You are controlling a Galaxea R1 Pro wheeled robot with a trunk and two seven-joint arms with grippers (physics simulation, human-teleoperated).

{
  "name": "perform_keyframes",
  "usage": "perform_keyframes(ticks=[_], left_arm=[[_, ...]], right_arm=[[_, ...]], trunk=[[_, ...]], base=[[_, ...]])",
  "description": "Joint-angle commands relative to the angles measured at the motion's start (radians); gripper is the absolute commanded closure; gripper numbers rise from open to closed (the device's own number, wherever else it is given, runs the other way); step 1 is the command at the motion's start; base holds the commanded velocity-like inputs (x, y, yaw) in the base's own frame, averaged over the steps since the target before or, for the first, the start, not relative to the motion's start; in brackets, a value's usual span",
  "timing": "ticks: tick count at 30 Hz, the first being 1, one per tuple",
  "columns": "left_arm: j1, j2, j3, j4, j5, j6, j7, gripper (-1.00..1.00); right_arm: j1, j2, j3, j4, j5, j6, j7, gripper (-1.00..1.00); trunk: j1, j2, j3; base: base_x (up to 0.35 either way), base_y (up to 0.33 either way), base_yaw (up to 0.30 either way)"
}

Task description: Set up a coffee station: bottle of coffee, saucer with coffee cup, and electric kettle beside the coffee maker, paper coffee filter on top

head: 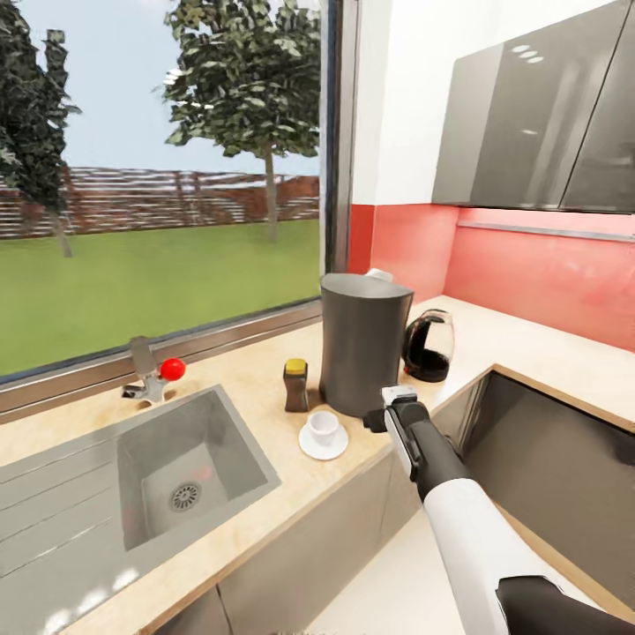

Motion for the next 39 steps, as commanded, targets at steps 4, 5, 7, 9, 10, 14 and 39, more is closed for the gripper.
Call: perform_keyframes(ticks=[4,5,7,9,10,14,39], left_arm=[[-0.001,0.000,-0.009,0.001,0.011,0.000,0.002,-1.00],[-0.001,0.000,-0.009,0.001,0.011,0.000,0.002,-1.00],[-0.001,0.000,-0.009,0.001,0.011,0.000,0.002,-1.00],[-0.001,0.000,-0.009,0.001,0.012,0.000,0.002,-1.00],[-0.001,0.000,-0.009,0.001,0.012,0.000,0.002,-1.00],[-0.001,0.000,-0.009,0.001,0.013,0.000,0.002,-1.00],[-0.001,0.000,-0.007,-0.007,0.013,-0.002,0.002,-1.00]], right_arm=[[-0.001,0.001,-0.002,-0.001,0.007,0.005,0.002,-1.00],[-0.001,0.001,-0.002,-0.001,0.007,0.005,0.002,-1.00],[-0.001,0.001,-0.002,-0.001,0.007,0.005,0.002,-1.00],[-0.001,0.001,-0.002,-0.001,0.007,0.005,0.002,-1.00],[-0.001,0.001,-0.003,0.000,0.007,0.005,0.002,-1.00],[-0.001,0.001,-0.004,0.003,0.008,0.005,0.002,-1.00],[0.000,0.001,-0.007,0.528,0.011,-0.323,0.002,-1.00]], trunk=[[0.000,-0.002,-0.002],[0.000,-0.002,-0.002],[0.000,-0.002,-0.002],[0.000,-0.002,-0.002],[0.000,-0.002,-0.002],[0.000,-0.002,-0.002],[0.000,-0.002,-0.002]], base=[[-0.252,-0.201,0.000],[-0.264,-0.188,0.000],[-0.268,-0.183,0.000],[-0.271,-0.177,0.000],[-0.273,-0.175,0.000],[-0.274,-0.172,0.000],[-0.105,-0.059,0.000]])
